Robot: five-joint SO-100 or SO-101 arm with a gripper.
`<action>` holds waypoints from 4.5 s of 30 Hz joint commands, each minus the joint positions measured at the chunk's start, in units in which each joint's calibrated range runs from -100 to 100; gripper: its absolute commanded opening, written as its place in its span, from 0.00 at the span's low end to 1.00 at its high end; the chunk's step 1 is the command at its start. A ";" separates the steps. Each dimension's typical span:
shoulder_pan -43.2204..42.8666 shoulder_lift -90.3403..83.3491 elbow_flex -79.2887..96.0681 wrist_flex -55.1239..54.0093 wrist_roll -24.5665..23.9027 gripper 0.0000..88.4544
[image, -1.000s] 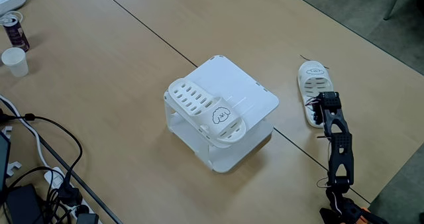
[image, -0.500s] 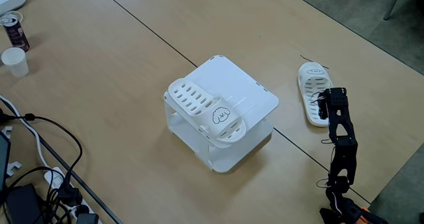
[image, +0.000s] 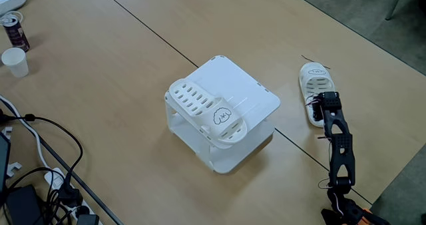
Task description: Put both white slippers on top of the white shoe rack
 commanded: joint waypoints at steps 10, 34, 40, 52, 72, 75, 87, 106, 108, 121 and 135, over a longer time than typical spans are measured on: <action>-1.79 -2.15 8.26 5.50 0.42 0.01; -3.19 -41.45 40.01 12.32 0.42 0.01; -1.79 -39.60 18.81 10.42 0.42 0.01; 0.84 -16.71 -3.02 -2.09 0.42 0.01; -1.87 -12.00 -4.82 -11.24 0.42 0.14; -1.54 -9.90 -4.82 -13.65 0.42 0.14; -0.97 -2.49 -4.82 -33.24 0.42 0.14; 1.17 6.60 -5.27 -47.30 0.42 0.10; 1.58 6.26 -6.00 -47.30 0.42 0.00; 1.75 -13.18 7.17 -35.22 0.42 0.01; -1.79 -52.22 55.53 -27.11 0.42 0.01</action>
